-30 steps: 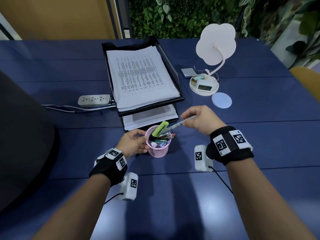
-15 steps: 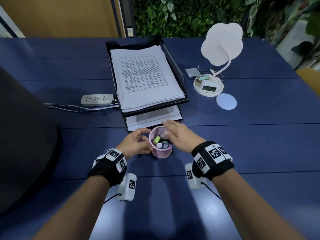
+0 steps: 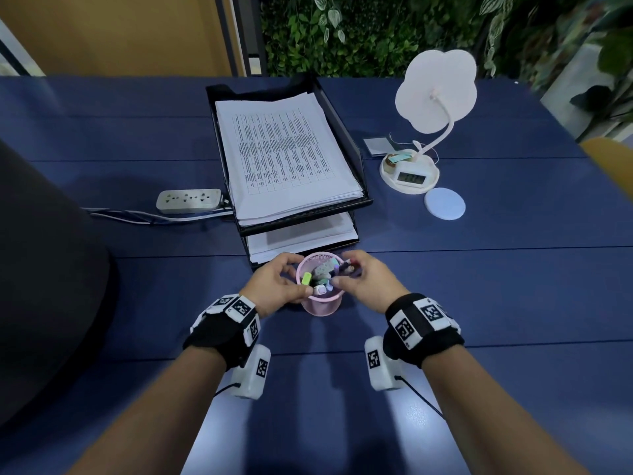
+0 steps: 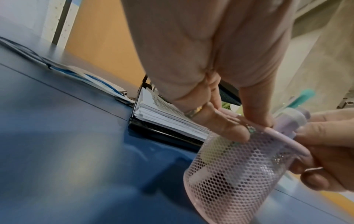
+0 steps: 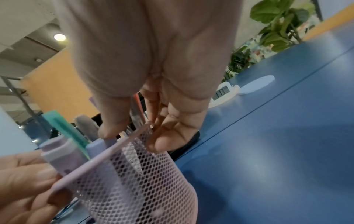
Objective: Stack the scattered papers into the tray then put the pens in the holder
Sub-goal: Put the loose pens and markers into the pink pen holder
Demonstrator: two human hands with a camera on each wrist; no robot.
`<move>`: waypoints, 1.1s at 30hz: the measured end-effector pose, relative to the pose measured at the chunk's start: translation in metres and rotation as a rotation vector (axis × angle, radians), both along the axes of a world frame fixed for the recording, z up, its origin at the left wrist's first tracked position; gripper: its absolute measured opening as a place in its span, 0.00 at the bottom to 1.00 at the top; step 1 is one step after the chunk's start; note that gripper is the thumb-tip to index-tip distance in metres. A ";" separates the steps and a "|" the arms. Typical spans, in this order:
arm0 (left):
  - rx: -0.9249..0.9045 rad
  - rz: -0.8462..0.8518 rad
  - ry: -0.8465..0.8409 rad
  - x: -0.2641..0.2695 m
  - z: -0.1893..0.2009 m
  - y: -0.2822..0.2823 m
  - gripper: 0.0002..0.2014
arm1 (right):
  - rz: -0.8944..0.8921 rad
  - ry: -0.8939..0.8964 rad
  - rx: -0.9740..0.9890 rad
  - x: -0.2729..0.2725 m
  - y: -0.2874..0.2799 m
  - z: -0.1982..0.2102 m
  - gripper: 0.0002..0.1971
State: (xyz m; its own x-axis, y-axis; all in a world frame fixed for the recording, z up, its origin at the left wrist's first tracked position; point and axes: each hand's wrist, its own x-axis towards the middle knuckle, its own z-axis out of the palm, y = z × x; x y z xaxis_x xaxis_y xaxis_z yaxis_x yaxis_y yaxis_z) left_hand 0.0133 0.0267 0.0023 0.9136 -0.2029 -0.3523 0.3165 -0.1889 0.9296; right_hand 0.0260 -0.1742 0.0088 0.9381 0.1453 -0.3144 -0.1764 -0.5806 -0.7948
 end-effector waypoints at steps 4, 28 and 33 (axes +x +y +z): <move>-0.084 0.075 0.030 -0.003 -0.002 -0.008 0.22 | -0.012 0.163 0.184 -0.002 -0.003 0.000 0.20; 1.078 -0.633 0.019 -0.005 -0.058 0.000 0.55 | -0.797 0.114 0.250 0.075 -0.070 -0.021 0.19; 1.095 -0.661 0.042 -0.003 -0.056 -0.002 0.55 | -0.741 0.106 0.260 0.088 -0.059 -0.001 0.20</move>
State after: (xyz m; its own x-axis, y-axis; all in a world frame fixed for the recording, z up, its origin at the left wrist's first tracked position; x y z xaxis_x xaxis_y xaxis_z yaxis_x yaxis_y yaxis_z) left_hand 0.0098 0.0243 -0.0539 0.7347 -0.1990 -0.6485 -0.1047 -0.9778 0.1815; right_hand 0.1139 -0.2333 0.0078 0.7861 -0.4242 -0.4495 -0.5270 -0.0800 -0.8461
